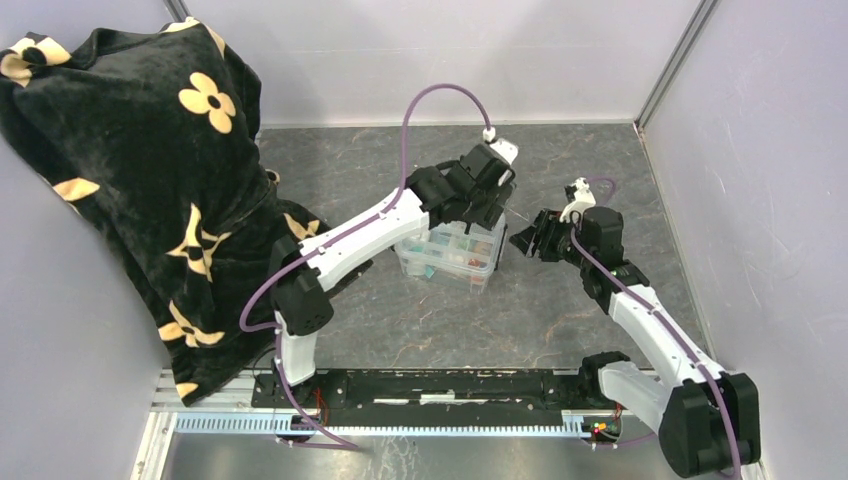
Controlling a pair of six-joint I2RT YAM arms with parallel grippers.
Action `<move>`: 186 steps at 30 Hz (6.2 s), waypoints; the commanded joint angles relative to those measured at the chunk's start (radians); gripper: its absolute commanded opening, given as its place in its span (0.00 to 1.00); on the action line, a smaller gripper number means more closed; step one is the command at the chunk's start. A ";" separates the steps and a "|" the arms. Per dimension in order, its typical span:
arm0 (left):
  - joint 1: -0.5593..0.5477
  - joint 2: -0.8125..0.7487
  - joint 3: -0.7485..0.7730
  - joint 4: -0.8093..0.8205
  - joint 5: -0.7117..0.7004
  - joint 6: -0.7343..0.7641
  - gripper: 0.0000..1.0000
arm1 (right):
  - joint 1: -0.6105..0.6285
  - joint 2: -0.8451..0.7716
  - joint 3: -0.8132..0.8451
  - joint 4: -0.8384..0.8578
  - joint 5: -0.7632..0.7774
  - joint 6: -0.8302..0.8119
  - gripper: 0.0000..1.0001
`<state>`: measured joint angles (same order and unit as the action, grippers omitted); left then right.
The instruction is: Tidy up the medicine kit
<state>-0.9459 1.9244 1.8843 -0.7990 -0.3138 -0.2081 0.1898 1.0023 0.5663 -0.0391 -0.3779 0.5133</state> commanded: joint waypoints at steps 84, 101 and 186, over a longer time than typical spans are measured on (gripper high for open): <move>0.061 -0.660 -0.944 0.625 0.142 -0.594 0.88 | 0.043 -0.154 0.251 -0.354 0.015 -0.192 0.67; 0.202 -0.698 -1.193 0.977 0.410 -0.640 1.00 | 0.223 0.028 0.230 -0.135 -0.029 -0.092 0.46; 0.160 -0.397 -1.124 0.880 0.186 -0.641 0.42 | 0.245 0.150 0.133 0.003 -0.069 -0.058 0.01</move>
<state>-0.7746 1.5112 0.7490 0.3336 0.0025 -0.9653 0.4301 1.1706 0.7025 -0.0475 -0.4408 0.4492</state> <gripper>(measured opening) 0.626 0.015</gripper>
